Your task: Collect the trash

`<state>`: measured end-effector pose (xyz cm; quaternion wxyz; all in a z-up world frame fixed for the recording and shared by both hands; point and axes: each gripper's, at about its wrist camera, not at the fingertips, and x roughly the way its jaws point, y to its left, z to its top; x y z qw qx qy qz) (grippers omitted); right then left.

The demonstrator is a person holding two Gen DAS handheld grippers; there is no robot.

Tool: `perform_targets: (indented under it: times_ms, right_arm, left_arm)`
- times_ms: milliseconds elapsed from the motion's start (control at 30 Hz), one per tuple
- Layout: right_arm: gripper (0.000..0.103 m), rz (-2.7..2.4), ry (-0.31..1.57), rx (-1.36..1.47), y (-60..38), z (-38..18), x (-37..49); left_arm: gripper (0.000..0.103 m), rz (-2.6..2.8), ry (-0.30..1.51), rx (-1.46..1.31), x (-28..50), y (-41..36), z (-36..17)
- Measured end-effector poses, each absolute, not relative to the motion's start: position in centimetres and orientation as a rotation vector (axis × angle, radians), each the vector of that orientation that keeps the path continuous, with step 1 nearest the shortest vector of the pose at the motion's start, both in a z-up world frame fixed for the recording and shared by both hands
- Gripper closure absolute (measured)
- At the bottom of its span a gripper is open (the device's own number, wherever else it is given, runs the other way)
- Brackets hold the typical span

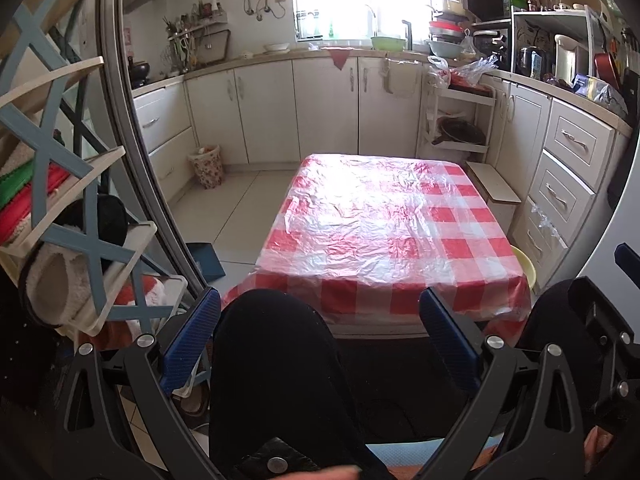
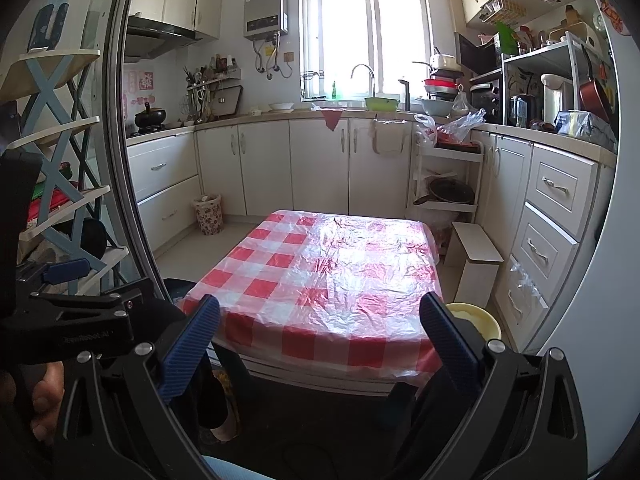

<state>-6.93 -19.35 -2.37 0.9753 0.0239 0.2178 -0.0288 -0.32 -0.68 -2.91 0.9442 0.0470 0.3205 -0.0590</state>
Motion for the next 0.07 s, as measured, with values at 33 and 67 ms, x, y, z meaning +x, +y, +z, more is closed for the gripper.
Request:
perform_targets:
  times_ms: [33,67]
  right_arm:
    - [0.007,-0.057,0.438,0.046,-19.28,-2.34,-6.92]
    - [0.007,-0.057,0.437,0.045,-19.22,-2.34,-6.92]
  left_arm:
    - [0.008,-0.121,0.656,0.092,-0.26,-0.62,-2.94]
    - [0.008,-0.124,0.656,0.089,-0.24,-0.56,-2.94]
